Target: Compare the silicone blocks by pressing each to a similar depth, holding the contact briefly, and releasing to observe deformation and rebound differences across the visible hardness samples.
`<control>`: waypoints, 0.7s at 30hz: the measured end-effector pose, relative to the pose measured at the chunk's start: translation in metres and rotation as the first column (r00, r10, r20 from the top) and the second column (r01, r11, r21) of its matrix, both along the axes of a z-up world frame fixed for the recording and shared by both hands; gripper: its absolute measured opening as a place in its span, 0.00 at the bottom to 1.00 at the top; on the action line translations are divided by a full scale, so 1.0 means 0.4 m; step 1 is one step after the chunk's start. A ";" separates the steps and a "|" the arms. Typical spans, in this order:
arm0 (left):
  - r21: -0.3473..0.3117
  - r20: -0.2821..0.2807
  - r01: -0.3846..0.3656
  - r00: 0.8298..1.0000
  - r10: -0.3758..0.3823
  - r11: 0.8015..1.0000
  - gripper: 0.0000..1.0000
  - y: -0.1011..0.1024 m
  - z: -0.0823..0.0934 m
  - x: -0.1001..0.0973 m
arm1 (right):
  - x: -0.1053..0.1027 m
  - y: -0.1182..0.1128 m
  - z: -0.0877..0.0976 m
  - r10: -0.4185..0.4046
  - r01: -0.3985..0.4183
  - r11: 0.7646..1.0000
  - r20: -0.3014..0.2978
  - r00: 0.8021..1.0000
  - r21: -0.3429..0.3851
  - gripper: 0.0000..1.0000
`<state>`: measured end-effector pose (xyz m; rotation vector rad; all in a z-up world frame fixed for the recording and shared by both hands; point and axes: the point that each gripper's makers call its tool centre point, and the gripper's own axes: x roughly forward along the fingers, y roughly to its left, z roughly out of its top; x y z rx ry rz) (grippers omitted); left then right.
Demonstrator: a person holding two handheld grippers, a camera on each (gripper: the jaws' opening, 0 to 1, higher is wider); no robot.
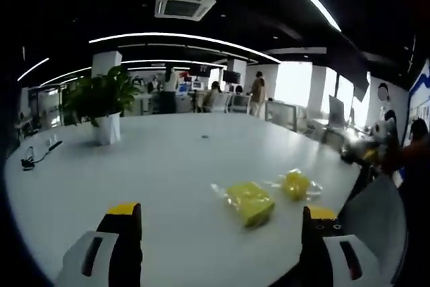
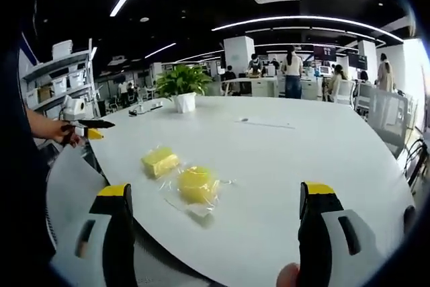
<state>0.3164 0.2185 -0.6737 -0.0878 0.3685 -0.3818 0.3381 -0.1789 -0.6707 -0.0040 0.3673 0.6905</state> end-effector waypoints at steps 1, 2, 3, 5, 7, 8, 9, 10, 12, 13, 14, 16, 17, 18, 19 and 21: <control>-0.002 -0.002 -0.003 1.000 0.003 1.000 1.00 0.003 0.000 0.000 | 0.000 -0.001 -0.003 -0.003 0.003 1.000 -0.007 1.000 0.003 0.97; 0.000 0.000 -0.005 1.000 0.005 1.000 1.00 0.005 0.003 0.000 | 0.000 -0.002 -0.002 -0.005 0.005 1.000 -0.006 1.000 0.006 0.97; 0.000 0.002 -0.007 1.000 0.007 1.000 1.00 0.007 0.004 -0.001 | 0.000 -0.003 0.000 -0.012 0.012 1.000 -0.007 1.000 0.010 0.97; -0.007 0.003 -0.006 1.000 0.006 1.000 1.00 0.009 0.005 -0.001 | 0.003 -0.009 0.001 -0.029 0.030 0.999 -0.016 0.999 0.026 0.97; -0.008 0.019 0.000 1.000 0.000 1.000 1.00 0.009 0.009 -0.001 | 0.006 -0.014 0.001 -0.039 0.040 0.999 -0.017 0.999 0.033 0.97; -0.013 0.031 0.005 1.000 -0.005 1.000 1.00 0.008 0.012 0.001 | 0.006 -0.015 -0.003 -0.042 0.043 0.999 -0.022 0.999 0.032 0.97; -0.018 0.030 0.008 1.000 -0.007 1.000 1.00 0.007 0.010 0.001 | 0.005 -0.016 -0.006 -0.044 0.045 0.999 -0.022 0.999 0.029 0.97; -0.021 0.023 0.011 1.000 -0.010 1.000 1.00 0.007 0.002 0.002 | 0.004 -0.018 -0.011 -0.044 0.045 0.999 -0.024 0.999 0.028 0.97; -0.016 0.011 0.015 1.000 -0.015 1.000 1.00 0.004 -0.012 -0.001 | 0.001 -0.022 -0.023 -0.043 0.044 0.999 -0.030 0.999 0.023 0.97; -0.016 0.007 0.016 1.000 -0.016 1.000 1.00 0.003 -0.016 -0.002 | 0.001 -0.024 -0.026 -0.044 0.045 0.999 -0.033 0.998 0.020 0.97; -0.015 0.006 0.017 1.000 -0.017 1.000 1.00 0.001 -0.020 -0.002 | 0.003 -0.028 -0.032 -0.047 0.048 0.999 -0.038 0.998 0.020 0.97; 0.007 0.012 0.010 1.000 -0.010 1.000 1.00 0.005 -0.023 0.003 | 0.005 -0.035 -0.040 -0.055 0.056 0.998 -0.045 0.997 0.020 0.97; 0.011 0.005 0.009 1.000 -0.009 1.000 1.00 0.003 -0.024 0.007 | 0.007 -0.038 -0.044 -0.057 0.058 0.998 -0.051 0.997 0.023 0.97; 0.009 0.003 0.008 1.000 -0.008 1.000 1.00 0.001 -0.023 0.010 | 0.009 -0.041 -0.046 -0.059 0.061 0.998 -0.049 0.997 0.024 0.97; 0.010 0.007 0.006 1.000 -0.006 1.000 1.00 0.002 -0.021 0.013 | 0.011 -0.043 -0.049 -0.061 0.062 0.998 -0.052 0.997 0.024 0.97; 0.025 0.016 0.002 1.000 -0.003 1.000 1.00 0.008 -0.017 0.027 | 0.015 -0.046 -0.052 -0.062 0.063 0.998 -0.052 0.997 0.021 0.97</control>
